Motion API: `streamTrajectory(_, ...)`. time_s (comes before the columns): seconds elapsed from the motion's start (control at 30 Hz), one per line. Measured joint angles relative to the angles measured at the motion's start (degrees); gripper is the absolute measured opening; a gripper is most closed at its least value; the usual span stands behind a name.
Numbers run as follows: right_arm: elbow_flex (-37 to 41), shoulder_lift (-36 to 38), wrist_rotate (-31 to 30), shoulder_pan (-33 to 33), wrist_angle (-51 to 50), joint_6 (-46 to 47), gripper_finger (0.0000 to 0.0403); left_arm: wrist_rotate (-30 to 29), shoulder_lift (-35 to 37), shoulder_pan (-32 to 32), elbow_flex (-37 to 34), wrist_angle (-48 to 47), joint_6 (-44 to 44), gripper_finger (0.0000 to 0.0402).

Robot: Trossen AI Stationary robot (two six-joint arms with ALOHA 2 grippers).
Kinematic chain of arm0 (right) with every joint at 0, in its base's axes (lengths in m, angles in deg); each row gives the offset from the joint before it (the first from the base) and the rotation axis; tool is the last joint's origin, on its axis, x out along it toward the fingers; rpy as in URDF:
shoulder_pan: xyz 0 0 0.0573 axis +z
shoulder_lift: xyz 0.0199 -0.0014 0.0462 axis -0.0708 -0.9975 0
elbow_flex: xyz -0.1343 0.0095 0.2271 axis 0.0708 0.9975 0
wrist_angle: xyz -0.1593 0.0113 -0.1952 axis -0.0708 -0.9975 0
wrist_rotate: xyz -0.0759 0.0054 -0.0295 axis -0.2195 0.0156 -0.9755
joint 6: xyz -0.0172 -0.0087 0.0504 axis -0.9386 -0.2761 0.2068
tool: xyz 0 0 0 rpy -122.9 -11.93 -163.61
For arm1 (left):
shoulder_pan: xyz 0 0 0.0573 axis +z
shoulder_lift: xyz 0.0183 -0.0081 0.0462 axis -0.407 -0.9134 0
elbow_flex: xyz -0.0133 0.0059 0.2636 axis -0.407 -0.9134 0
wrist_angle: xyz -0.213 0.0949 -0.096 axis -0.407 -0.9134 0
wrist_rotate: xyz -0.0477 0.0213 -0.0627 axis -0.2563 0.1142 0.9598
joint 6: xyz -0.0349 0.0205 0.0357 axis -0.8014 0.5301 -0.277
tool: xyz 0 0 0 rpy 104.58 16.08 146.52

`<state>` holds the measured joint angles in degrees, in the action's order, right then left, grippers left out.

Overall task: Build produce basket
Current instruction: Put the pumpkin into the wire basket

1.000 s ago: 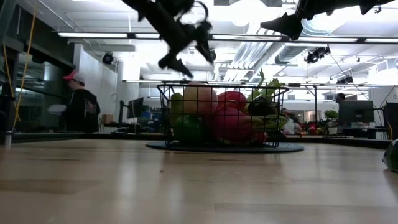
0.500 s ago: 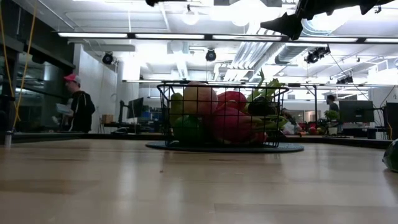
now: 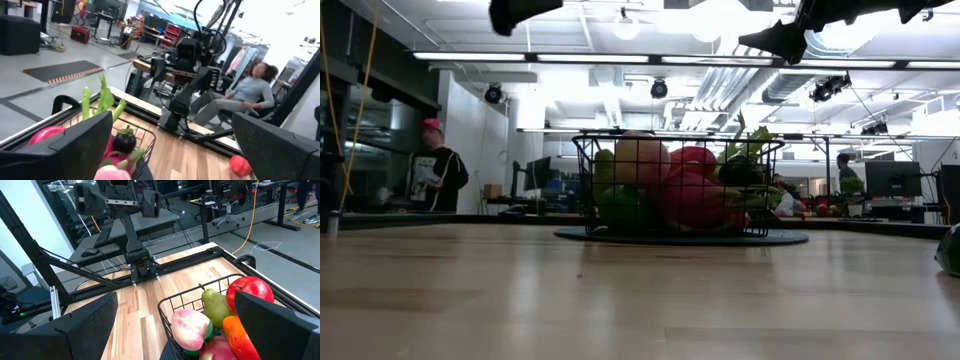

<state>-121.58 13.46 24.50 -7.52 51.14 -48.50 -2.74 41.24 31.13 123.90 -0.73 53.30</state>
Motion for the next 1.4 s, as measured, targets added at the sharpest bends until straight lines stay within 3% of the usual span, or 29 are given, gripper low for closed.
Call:
streamTrajectory(0.6,0.0,0.0,0.0,0.0,0.2,-0.8,0.039,0.1,2.1,0.0,-1.1,-1.6,5.7,0.0397)
streamTrajectory(0.73,-0.6,-0.5,0.5,0.0,1.5,6.2,0.039,0.0,2.1,0.0,-1.1,-1.6,5.7,0.0397)
streamTrajectory(0.87,-8.1,-3.5,1.8,2.6,-10.2,6.0,0.039,0.1,2.1,0.0,-1.1,-1.6,5.7,0.0397)
streamTrajectory(1.0,-19.3,-8.3,2.2,8.4,-31.8,7.2,0.039,0.1,2.1,0.0,-1.1,-1.9,3.5,0.0397)
streamTrajectory(1.2,-27.1,-14.9,10.1,22.5,-59.2,25.2,0.039,0.0,2.1,0.0,-1.1,-2.9,2.4,0.0397)
streamTrajectory(1.4,-23.6,-19.0,18.3,38.8,-65.1,49.1,0.039,-0.8,2.1,0.0,-1.1,-2.9,3.2,0.0397)
